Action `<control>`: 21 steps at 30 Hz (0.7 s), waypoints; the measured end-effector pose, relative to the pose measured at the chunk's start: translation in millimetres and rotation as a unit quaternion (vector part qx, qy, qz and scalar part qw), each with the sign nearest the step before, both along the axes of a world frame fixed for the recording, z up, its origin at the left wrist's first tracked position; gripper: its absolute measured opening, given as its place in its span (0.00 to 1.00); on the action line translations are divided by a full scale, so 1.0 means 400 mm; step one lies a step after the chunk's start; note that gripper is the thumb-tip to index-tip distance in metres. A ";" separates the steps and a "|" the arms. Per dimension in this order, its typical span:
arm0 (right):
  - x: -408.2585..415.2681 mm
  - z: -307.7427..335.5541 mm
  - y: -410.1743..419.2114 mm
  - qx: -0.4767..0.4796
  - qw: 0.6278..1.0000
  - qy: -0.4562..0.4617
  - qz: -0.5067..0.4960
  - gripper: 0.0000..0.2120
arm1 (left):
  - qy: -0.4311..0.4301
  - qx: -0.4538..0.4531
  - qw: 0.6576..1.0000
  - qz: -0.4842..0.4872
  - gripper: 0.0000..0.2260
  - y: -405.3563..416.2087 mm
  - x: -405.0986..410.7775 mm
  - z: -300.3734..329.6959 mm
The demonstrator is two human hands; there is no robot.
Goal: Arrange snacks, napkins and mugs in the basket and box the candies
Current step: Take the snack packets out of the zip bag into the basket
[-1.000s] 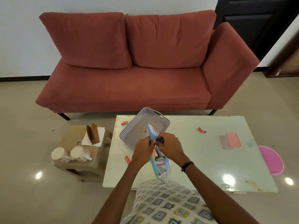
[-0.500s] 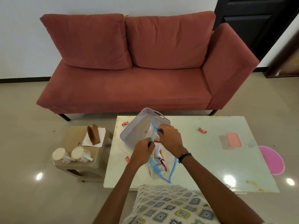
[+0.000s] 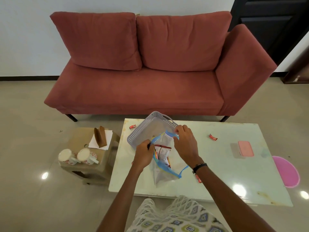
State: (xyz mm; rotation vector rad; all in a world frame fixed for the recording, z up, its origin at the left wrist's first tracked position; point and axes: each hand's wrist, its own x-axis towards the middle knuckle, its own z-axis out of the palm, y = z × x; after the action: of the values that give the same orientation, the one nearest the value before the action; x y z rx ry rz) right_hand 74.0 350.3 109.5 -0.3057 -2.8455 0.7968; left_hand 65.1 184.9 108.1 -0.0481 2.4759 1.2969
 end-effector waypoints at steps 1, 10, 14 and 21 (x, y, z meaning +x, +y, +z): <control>0.008 -0.001 -0.009 0.003 1.000 0.018 0.012 0.07 | -0.003 -0.001 1.000 0.010 0.11 0.004 0.001 -0.002; -0.025 -0.079 -0.030 0.010 0.921 -0.214 0.324 0.21 | -0.037 0.006 0.991 0.128 0.11 0.017 -0.002 -0.032; -0.139 -0.162 -0.074 0.093 0.853 -0.220 0.463 0.21 | -0.017 0.016 0.988 0.155 0.12 0.023 -0.034 -0.055; -0.273 -0.278 -0.127 0.238 0.827 -0.080 0.503 0.24 | 0.017 0.024 0.986 0.163 0.13 0.018 -0.096 -0.128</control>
State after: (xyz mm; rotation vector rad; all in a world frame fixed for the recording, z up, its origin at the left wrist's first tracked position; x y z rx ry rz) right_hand -35.3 299.5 -1.9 1.3405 -3.0941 0.0983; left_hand 26.9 191.9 56.8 -0.4399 2.5399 1.4942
